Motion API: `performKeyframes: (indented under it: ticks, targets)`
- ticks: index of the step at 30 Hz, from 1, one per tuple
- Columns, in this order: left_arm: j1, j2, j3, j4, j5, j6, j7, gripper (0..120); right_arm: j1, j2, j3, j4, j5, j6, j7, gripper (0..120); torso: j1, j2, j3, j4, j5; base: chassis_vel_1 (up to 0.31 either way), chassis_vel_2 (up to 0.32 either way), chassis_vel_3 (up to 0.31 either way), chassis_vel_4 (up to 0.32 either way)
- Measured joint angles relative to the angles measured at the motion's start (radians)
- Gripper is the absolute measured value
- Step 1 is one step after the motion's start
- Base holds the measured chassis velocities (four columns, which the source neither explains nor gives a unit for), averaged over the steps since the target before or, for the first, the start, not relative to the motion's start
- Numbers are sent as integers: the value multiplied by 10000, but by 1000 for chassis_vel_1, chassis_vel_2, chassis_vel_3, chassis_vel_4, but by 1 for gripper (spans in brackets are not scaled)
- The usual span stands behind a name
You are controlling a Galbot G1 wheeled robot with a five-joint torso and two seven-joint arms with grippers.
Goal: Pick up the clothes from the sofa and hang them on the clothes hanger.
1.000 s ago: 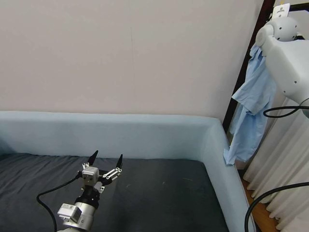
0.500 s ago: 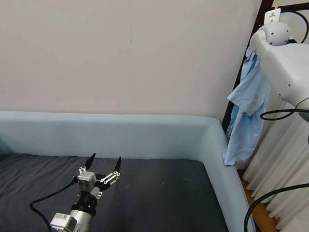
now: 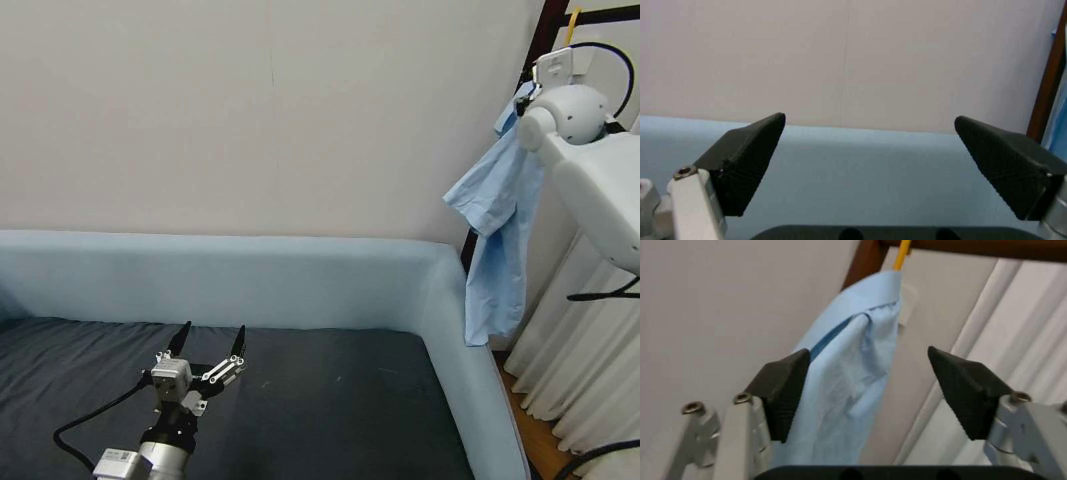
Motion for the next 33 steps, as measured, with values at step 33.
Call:
performKeyframes:
  ticks: [33]
  targets:
    - [1224,-2186,807,1882,2130,-2356,742,100,-20751,5303,9468,7929,-6469,8417,-4242,100,-3,2,-3,3,-8,0,0,0,0]
